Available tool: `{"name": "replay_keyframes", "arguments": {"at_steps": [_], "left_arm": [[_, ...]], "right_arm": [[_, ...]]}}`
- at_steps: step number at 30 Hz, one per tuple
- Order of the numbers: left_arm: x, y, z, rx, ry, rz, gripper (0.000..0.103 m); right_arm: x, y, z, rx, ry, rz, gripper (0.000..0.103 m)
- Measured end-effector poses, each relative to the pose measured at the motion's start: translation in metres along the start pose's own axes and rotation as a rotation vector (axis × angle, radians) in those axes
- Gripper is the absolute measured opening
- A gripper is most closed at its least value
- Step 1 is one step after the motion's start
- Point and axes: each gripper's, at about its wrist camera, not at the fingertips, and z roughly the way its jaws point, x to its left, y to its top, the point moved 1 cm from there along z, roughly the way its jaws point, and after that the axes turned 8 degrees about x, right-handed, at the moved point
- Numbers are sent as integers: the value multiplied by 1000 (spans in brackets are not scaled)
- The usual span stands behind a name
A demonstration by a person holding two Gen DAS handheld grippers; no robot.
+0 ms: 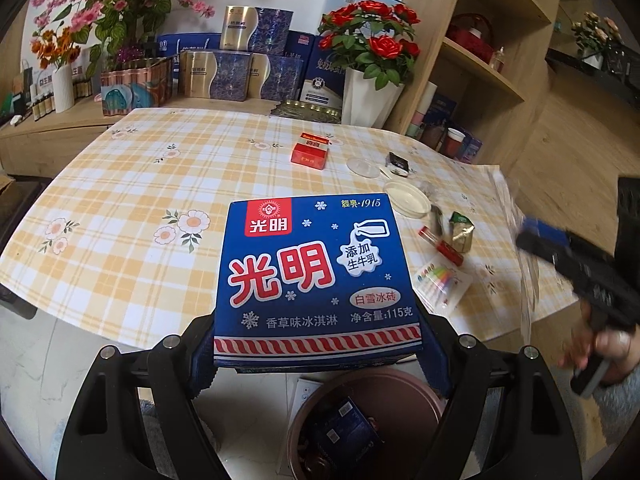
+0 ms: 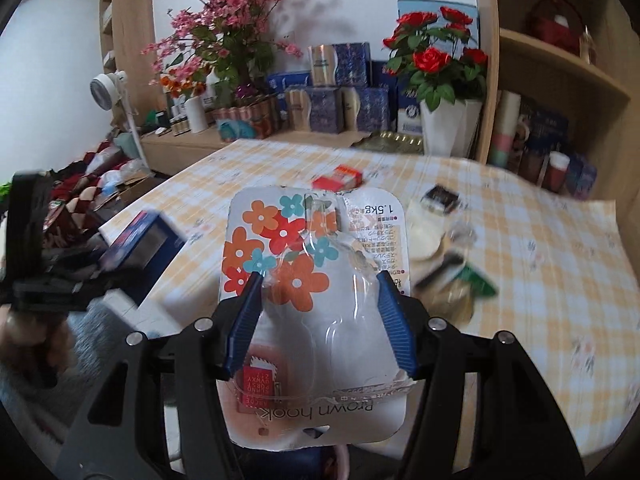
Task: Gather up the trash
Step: 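Lift the clear tray over the bin with the right tool while the left tool holds the box, then open the right tool to drop the clear tray into the bin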
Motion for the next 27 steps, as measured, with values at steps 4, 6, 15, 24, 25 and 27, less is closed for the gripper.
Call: {"name": "replay_keyframes", "arguments": {"at_steps": [4,6,15,24,25,27], "left_arm": [[-4,-5,-6,2,1,16,79],[-6,-8,-9,2,-1,20,79],[-14,-14,-19,-6,-2,34,79],[-13,-17,-23,-5,-3,29,79],[-13,-17,-23,-5,-3,29,79],[-13,-18,-23,0,-4,29,79]], "right_arm": [[14,-34,-8,57,39,5,58],[20,-53,-8,104,79,17,58],[51,-109,21,371,320,1,58],[51,-125,74,550,305,50,58],[49,-126,80,556,278,61,58],[47,-128,90,563,246,86,59]]}}
